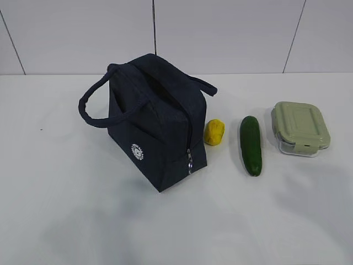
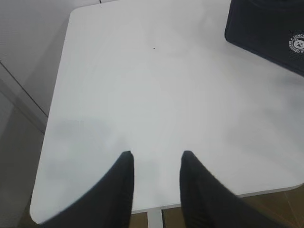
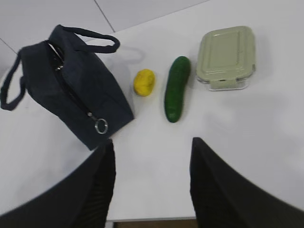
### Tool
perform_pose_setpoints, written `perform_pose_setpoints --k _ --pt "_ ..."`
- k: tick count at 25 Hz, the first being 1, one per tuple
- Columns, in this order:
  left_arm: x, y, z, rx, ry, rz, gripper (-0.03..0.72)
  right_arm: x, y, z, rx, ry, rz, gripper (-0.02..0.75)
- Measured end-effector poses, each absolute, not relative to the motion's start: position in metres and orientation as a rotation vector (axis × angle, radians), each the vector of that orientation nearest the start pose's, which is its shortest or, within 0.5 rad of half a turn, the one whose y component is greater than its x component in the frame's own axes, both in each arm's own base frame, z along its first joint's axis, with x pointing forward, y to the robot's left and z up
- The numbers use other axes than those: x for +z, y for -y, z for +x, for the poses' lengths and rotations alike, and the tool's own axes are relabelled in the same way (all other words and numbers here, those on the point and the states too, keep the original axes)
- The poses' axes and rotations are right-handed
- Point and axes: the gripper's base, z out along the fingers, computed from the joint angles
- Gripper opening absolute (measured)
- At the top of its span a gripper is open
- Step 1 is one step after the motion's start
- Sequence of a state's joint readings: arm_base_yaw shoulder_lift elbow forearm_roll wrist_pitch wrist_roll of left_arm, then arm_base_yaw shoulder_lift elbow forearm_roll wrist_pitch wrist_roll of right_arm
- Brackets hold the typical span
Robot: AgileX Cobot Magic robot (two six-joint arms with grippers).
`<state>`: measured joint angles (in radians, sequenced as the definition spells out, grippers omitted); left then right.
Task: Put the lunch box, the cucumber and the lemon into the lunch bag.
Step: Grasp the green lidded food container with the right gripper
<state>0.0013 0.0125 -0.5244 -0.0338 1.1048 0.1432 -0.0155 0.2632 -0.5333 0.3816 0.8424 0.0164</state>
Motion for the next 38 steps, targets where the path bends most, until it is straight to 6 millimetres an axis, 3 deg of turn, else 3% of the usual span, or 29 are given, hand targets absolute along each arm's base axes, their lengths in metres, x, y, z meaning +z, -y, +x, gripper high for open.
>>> perform_pose_setpoints --k 6,15,23,29,38 --pt "0.281 0.003 -0.008 0.044 -2.07 0.157 0.238 0.309 -0.04 0.093 0.718 -2.052 0.13 0.382" --pt "0.281 0.003 -0.008 0.041 -2.07 0.157 0.237 0.329 -0.06 0.148 1.018 -2.037 -0.059 0.383" --pt "0.281 0.003 -0.008 0.041 -2.07 0.157 0.238 0.339 -0.068 0.198 1.134 -2.069 -0.174 0.382" --pt "0.281 0.003 -0.008 0.041 -2.07 0.157 0.236 0.325 -0.064 0.23 1.195 -2.084 -0.172 0.382" --pt "0.281 0.003 -0.008 0.041 -2.07 0.157 0.236 0.28 -0.025 0.269 1.222 -2.178 -0.009 0.382"
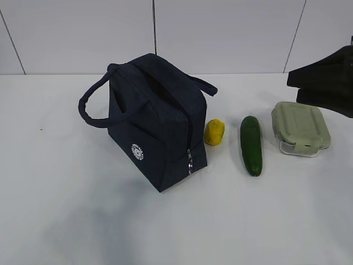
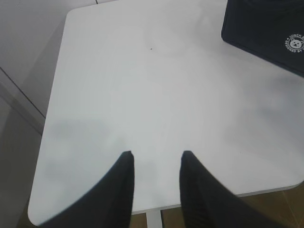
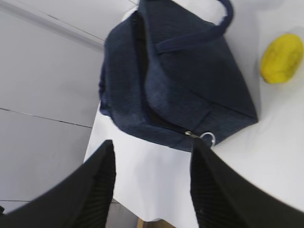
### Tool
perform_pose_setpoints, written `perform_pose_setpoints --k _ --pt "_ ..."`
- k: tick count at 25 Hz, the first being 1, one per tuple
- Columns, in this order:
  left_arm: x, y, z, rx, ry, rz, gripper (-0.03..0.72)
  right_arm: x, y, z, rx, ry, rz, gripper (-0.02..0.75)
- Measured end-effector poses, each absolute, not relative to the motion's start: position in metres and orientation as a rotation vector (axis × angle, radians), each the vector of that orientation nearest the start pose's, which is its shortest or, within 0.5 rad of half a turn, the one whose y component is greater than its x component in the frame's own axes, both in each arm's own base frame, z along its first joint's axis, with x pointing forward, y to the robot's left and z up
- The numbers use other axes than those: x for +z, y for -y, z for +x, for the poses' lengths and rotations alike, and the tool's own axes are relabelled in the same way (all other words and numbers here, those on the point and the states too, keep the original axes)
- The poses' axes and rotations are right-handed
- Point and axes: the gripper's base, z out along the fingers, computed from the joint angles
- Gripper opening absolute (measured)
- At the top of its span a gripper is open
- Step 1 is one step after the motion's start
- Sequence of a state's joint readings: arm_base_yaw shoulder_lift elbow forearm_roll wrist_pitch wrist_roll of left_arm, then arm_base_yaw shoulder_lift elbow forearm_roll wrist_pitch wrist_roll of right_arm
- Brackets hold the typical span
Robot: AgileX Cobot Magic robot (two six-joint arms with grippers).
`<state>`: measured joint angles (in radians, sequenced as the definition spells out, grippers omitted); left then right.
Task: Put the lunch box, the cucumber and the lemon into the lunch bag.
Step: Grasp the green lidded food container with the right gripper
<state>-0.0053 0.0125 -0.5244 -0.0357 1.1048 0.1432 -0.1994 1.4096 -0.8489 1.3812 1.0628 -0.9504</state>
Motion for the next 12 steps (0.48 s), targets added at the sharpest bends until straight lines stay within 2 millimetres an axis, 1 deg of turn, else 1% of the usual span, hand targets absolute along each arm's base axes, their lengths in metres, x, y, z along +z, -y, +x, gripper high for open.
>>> perform_pose_setpoints --k 6,8,12 --pt "0.281 0.003 -0.008 0.041 -2.07 0.157 0.236 0.263 -0.012 0.29 1.228 -2.203 0.017 0.382" --pt "0.281 0.003 -0.008 0.041 -2.07 0.157 0.236 0.257 -0.002 0.297 1.231 -2.214 0.036 0.383" --pt "0.281 0.003 -0.008 0.041 -2.07 0.157 0.236 0.241 0.031 0.306 1.211 -2.248 0.113 0.382"
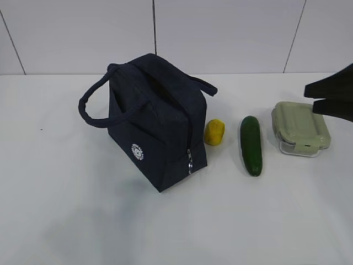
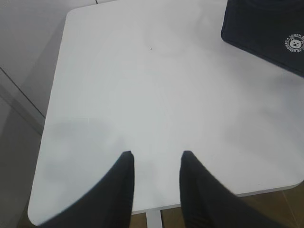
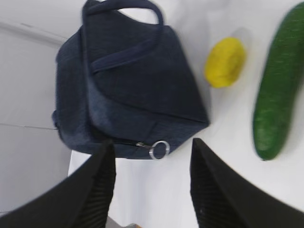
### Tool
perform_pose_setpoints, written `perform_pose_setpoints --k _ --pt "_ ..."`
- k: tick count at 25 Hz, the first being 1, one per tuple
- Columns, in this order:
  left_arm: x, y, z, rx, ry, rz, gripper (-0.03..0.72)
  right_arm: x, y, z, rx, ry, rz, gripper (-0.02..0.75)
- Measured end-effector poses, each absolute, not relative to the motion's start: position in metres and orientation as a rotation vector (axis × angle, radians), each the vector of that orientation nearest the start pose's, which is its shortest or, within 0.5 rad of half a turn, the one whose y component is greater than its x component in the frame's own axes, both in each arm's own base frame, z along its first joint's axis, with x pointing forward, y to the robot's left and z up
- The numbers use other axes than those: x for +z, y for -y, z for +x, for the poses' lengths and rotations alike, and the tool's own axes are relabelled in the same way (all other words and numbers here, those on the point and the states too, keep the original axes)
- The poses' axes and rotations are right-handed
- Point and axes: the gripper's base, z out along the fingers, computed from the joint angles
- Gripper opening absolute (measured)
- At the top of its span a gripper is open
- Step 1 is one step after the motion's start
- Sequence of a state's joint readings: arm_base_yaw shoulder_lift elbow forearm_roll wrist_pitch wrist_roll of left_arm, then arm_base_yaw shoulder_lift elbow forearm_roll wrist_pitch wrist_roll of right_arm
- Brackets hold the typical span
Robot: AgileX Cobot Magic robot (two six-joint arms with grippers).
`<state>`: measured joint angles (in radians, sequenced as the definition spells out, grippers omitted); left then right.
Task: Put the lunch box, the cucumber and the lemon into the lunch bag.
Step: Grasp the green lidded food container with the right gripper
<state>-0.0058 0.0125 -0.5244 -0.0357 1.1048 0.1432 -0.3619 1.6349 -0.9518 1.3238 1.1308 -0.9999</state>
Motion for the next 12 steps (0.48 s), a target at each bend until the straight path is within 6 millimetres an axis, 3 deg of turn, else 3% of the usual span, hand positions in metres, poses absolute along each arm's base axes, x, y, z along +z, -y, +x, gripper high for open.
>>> perform_pose_setpoints --k 6,12 --pt "0.281 0.003 -0.008 0.041 -2.07 0.157 0.235 0.221 0.084 0.317 1.148 -2.28 0.247 0.382" --pt "0.281 0.003 -0.008 0.041 -2.07 0.157 0.235 0.201 0.108 0.336 1.126 -2.335 0.261 0.382"
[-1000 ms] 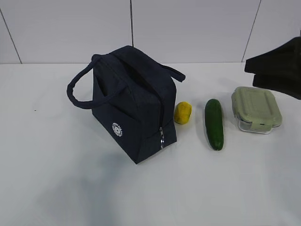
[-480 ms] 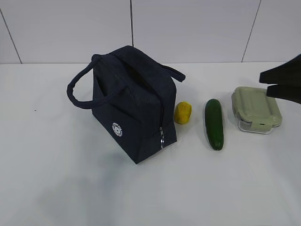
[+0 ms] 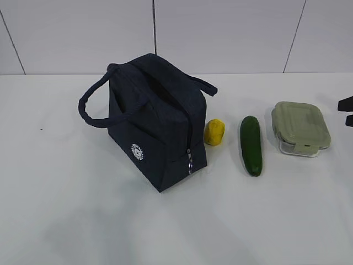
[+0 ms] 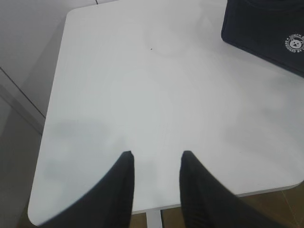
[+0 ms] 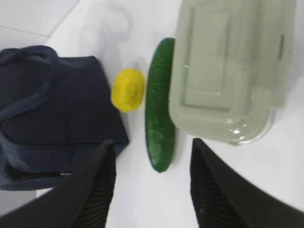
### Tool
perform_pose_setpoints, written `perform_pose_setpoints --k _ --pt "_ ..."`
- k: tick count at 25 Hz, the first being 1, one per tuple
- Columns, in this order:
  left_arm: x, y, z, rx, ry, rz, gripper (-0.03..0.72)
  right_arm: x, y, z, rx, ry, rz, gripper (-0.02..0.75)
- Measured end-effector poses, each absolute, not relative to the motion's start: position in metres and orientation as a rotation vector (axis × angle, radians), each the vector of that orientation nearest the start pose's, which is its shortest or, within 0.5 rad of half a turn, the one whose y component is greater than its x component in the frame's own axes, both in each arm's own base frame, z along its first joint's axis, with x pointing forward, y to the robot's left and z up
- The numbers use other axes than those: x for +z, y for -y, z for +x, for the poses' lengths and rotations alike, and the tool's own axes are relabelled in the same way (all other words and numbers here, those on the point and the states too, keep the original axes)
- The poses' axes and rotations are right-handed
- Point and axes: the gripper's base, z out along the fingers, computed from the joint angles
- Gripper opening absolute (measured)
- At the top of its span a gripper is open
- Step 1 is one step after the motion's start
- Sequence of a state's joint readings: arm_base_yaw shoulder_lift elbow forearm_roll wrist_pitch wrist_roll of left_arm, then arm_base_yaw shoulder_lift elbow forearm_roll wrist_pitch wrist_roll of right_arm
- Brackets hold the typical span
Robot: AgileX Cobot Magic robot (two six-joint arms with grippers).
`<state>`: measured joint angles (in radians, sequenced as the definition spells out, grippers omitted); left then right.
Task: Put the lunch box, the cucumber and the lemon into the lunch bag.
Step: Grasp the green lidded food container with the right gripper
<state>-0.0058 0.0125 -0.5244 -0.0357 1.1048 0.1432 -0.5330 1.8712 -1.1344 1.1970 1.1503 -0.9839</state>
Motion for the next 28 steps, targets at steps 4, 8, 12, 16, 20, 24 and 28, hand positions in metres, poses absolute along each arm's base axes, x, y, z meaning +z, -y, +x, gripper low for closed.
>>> perform_pose_setpoints --k 4,8,12,16,20,24,28 --pt "0.281 0.003 -0.008 0.041 -2.07 0.157 0.235 0.179 0.12 0.353 1.138 -2.388 0.251 0.382" --pt "0.281 0.003 -0.008 0.041 -2.07 0.157 0.235 0.157 0.133 0.374 1.144 -2.433 0.258 0.384" --pt "0.281 0.003 -0.008 0.041 -2.07 0.157 0.235 0.143 0.143 0.39 1.136 -2.438 0.254 0.401" --pt "0.281 0.003 -0.008 0.041 -2.07 0.157 0.235 0.148 0.15 0.402 1.104 -2.418 0.232 0.491" --pt "0.281 0.003 -0.008 0.041 -2.07 0.157 0.235 0.154 0.155 0.409 1.088 -2.403 0.231 0.561" --pt "0.281 0.003 -0.008 0.041 -2.07 0.157 0.235 0.153 0.156 0.412 1.088 -2.402 0.237 0.606" --pt "0.281 0.003 -0.008 0.041 -2.07 0.157 0.235 0.146 0.156 0.412 1.104 -2.414 0.256 0.615"
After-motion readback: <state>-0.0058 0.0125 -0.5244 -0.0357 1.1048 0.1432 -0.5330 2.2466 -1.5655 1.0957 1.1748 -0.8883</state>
